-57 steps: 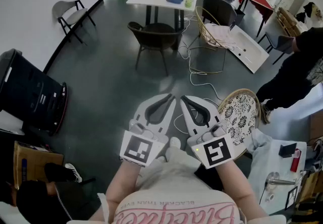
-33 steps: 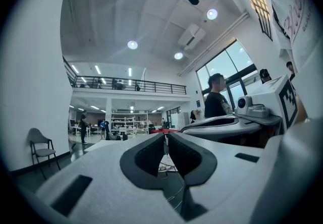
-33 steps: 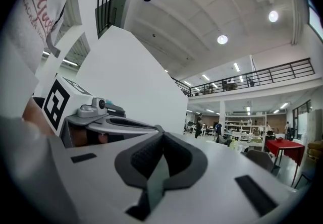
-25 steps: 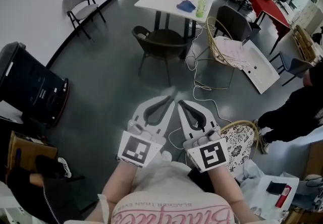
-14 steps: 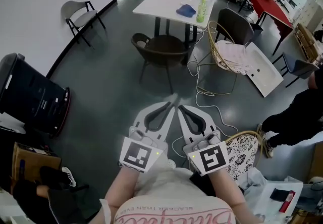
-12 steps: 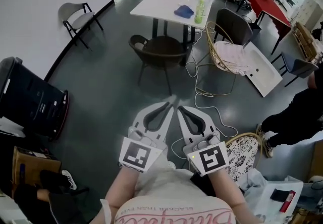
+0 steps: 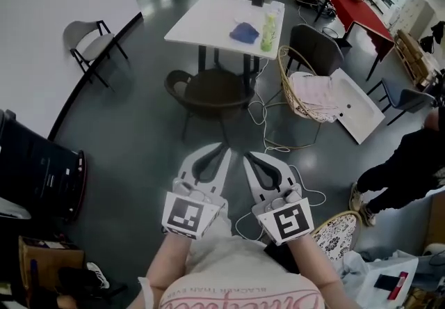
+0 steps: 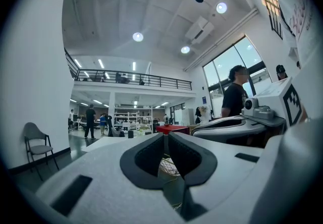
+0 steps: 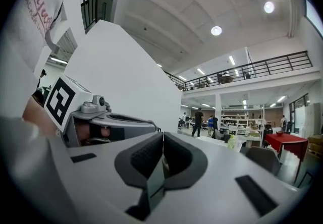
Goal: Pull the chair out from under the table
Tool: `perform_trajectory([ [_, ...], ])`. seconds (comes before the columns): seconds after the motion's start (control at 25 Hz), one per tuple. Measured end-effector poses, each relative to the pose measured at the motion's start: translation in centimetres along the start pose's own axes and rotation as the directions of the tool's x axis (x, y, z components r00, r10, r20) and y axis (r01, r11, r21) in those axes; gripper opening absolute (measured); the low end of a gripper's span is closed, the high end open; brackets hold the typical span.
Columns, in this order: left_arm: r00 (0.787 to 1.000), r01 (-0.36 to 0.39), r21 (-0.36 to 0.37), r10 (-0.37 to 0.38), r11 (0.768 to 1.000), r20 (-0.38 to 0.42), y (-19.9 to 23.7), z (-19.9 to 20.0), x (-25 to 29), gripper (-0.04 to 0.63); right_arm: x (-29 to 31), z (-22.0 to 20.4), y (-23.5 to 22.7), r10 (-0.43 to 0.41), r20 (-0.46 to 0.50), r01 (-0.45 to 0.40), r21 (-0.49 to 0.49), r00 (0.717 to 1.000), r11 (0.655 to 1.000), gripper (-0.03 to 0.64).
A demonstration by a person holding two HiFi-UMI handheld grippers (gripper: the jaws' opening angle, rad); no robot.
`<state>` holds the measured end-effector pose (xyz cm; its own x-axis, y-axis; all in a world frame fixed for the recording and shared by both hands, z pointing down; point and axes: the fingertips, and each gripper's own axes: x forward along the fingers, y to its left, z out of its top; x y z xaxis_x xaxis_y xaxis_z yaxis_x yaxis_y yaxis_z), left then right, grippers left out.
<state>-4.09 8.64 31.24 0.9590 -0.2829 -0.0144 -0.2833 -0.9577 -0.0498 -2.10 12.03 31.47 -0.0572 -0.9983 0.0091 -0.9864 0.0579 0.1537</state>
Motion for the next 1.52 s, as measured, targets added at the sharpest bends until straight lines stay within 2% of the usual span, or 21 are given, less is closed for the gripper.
perform_trajectory([
  [0.32,1.0,0.003,0.012,-0.004,1.0,0.016,7.4,-0.5,5.3,0.025,7.8,-0.4,-4.2,-0.005,-0.03,0.004,-0.03,1.0,1.0,0.005],
  [0.6,0.999,0.011,0.019,-0.01,1.0,-0.034,12.9,-2.1,9.7,0.025,14.4,-1.7,-7.3,-0.009,-0.038,0.008,-0.03,0.999,1.0,0.005],
  [0.84,0.999,-0.004,-0.035,0.002,0.999,-0.048,15.8,-4.0,12.3,0.025,17.1,-3.8,-9.9,-0.005,-0.076,0.003,-0.027,0.997,1.0,0.005],
  [1.0,0.996,-0.042,-0.059,0.037,0.997,-0.086,17.6,-5.3,14.1,0.025,19.1,-4.5,-11.7,0.017,-0.085,-0.02,-0.028,0.996,0.999,0.005],
  [1.28,0.984,-0.129,-0.043,0.122,0.991,-0.132,20.8,-7.3,19.4,0.025,23.6,-6.2,-16.6,0.082,-0.072,-0.083,-0.017,0.994,0.996,0.005],
  [1.52,0.976,-0.167,-0.02,0.163,0.986,-0.147,22.4,-7.6,25.1,0.026,27.5,-7.6,-21.8,0.146,-0.077,-0.148,-0.017,0.986,0.989,0.005],
])
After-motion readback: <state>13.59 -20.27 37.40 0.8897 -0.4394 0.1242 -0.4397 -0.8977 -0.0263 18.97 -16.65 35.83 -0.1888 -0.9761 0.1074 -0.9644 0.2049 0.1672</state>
